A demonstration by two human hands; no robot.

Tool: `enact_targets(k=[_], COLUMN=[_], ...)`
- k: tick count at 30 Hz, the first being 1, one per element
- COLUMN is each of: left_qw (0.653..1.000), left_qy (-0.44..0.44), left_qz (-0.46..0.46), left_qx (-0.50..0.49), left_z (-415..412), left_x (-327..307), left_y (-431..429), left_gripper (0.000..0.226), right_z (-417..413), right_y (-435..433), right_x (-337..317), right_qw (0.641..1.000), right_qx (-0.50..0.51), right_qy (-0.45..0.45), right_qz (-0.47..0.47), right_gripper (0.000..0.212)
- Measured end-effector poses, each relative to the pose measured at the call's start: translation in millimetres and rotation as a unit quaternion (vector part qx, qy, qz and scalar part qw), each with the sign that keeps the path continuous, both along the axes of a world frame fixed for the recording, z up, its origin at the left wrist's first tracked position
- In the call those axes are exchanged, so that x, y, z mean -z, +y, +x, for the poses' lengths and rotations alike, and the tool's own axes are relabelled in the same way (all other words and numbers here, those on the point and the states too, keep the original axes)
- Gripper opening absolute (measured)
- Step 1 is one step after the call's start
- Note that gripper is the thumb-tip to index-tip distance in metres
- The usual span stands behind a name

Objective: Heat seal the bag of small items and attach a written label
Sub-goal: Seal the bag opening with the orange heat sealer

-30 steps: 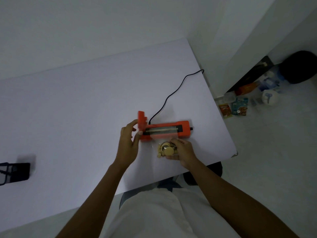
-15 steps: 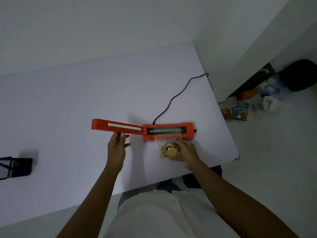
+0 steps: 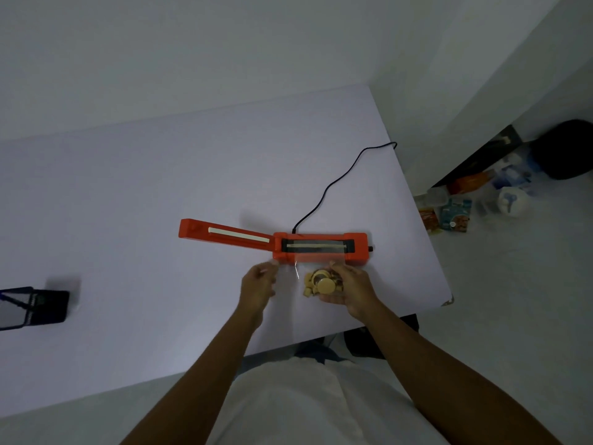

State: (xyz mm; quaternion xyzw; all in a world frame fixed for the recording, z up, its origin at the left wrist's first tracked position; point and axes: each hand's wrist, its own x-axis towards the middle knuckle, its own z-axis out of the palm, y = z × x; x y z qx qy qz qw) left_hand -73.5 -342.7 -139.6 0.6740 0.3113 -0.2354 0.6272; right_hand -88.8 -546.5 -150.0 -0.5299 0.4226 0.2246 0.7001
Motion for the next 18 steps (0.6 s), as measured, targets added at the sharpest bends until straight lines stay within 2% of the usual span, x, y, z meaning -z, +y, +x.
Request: enact_targets(k=[2, 5, 11, 14, 17, 18], left_qw=[0.999, 0.996, 0.999, 0.999, 0.999, 0.999], left_qy=[0.031, 0.028, 0.010, -0.001, -0.019, -0.026], left_qz=[-0.007, -0.022, 0.001, 0.023, 0.019, 0.014], left_qx=[0.041, 0.076, 0.045, 0.043, 0.041, 0.038], left_z=[-6.6, -7.0, 2.8, 4.2, 3.1, 2.9], left_x=[3.6, 3.7, 6.6, 10.4, 10.0, 8.5], left_y=[-17.2, -39.6, -59.3, -60.3, -59.4, -60.1], left_gripper=[0.024, 0.014, 0.032, 0.029, 0.027, 0.027], right_z=[-0.8, -1.7, -2.2, -3.8, -2.6, -1.2], right_y=[-0.4, -2.8, -18.5, -31.7, -43.7, -47.5], right_x=[-0.6, -1.8, -3.8, -7.4, -11.5, -13.0], right_qw=[1.000, 1.000, 0.995, 0.977, 0.923, 0.901], right_qx=[-0.007, -0.025, -0.091, -0.165, -0.193, -0.191], right_qy=[-0.001, 0.005, 0.015, -0.001, -0.123, -0.164], right_qz=[0.001, 0.002, -0.033, -0.135, -0.310, -0.352], right_gripper=[0.033, 0.034, 0.036, 0.029, 0.009, 0.008])
